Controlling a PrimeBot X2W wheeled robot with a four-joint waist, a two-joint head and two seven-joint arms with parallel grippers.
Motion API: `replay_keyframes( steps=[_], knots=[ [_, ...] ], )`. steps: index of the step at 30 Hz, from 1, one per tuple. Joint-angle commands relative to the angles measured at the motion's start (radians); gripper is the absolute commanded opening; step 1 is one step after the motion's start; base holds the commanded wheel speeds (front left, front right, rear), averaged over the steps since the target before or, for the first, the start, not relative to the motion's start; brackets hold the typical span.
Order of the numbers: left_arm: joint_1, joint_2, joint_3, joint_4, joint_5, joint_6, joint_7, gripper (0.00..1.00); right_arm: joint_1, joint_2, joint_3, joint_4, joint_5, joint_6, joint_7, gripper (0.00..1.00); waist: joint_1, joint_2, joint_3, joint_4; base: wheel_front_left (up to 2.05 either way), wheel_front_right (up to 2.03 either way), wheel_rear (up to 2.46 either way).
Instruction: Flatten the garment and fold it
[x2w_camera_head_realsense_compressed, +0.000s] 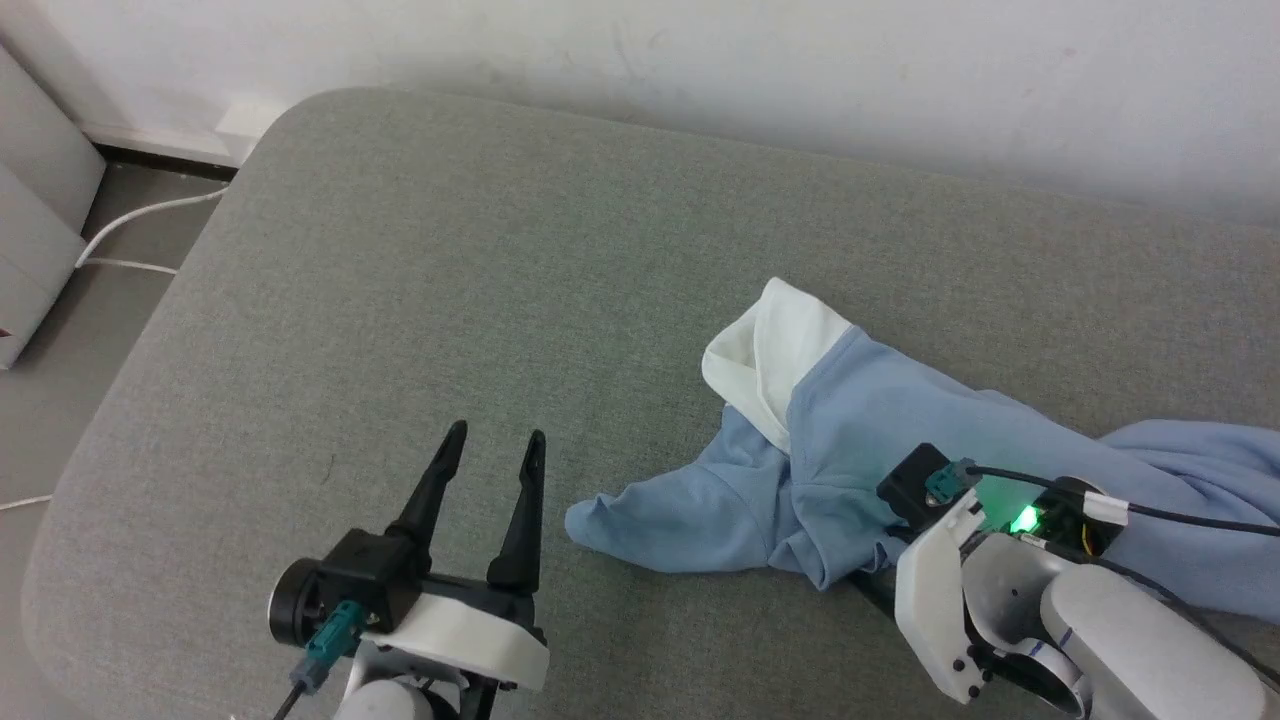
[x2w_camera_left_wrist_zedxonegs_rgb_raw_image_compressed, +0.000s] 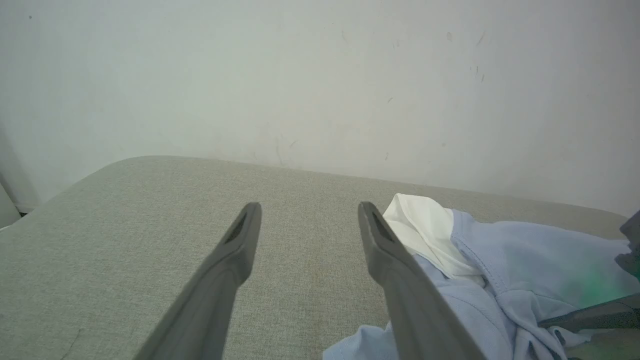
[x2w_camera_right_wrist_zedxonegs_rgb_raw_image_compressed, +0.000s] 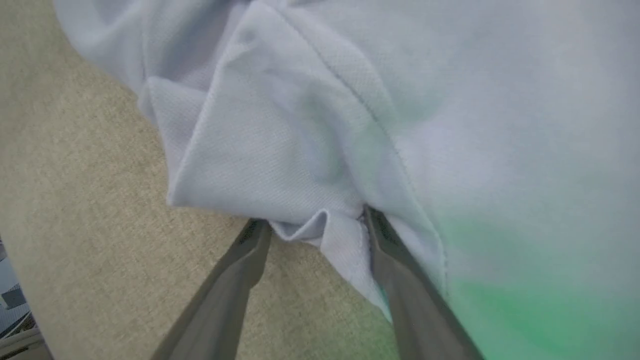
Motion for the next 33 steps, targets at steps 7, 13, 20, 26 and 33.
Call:
replay_keyframes(
  steps=[7, 13, 20, 26, 33],
  knots=[
    [0.005, -0.002, 0.027, 0.014, 0.003, 0.011, -0.005, 1.0, 0.026, -0.014, 0.028, 0.053, 0.079, -0.002, -0.051, 0.0, 0.0, -0.0001, -0.046, -0.037, 0.0, 0.0, 0.0],
    [0.032, -0.002, 0.04, 0.022, 0.018, 0.002, -0.005, 1.0, 0.084, -0.11, -0.015, -0.022, 0.135, -0.002, -0.067, 0.0, 0.0, -0.0001, -0.109, -0.103, 0.0, 0.0, 0.0],
    [0.068, -0.002, 0.051, 0.029, 0.025, -0.003, -0.005, 1.0, 0.246, -0.243, -0.238, -0.109, 0.144, -0.002, 0.017, 0.0, 0.0, -0.0001, -0.169, -0.18, 0.0, 0.0, 0.0],
    [0.074, -0.002, 0.048, 0.028, 0.028, -0.005, -0.005, 1.0, 0.398, -0.275, -0.524, -0.07, -0.023, -0.002, 0.153, 0.0, 0.0, -0.0001, -0.179, -0.209, 0.0, 0.0, 0.0],
    [0.062, -0.002, 0.047, 0.03, 0.032, -0.01, -0.005, 1.0, 0.478, -0.085, -0.726, -0.149, -0.198, -0.002, 0.147, 1.0, 0.0, -0.0001, -0.159, -0.218, 0.0, 0.0, 0.0]
  ],
)
